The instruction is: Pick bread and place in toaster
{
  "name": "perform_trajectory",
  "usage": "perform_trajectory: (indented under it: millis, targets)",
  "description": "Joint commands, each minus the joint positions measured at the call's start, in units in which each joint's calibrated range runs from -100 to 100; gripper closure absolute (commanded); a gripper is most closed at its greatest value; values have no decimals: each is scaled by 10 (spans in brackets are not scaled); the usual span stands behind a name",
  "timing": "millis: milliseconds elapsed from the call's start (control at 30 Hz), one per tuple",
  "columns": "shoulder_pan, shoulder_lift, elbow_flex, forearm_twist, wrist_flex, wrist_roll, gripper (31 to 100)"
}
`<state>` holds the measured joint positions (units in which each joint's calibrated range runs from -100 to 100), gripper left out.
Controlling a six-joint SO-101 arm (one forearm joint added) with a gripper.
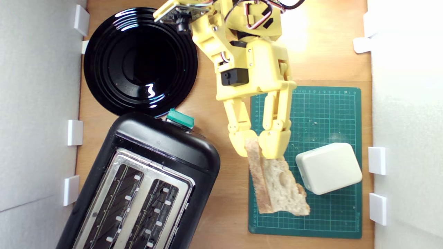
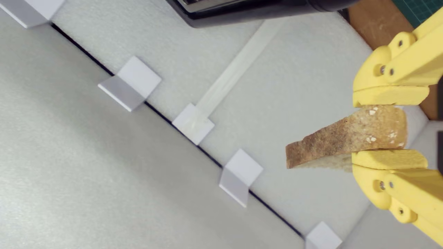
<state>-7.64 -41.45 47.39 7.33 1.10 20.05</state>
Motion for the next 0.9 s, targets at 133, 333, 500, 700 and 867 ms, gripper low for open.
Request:
perform_trajectory:
  millis: [133, 333, 500, 700, 867]
  targets:
    - [91, -81, -19, 5, 49, 26, 669]
    - [137, -108, -19, 5, 59, 53, 669]
    - [167, -108, -20, 5, 59, 74, 669]
    - [195, -103, -22, 5, 59, 106, 669]
    - [213, -103, -22, 3, 59, 125, 669]
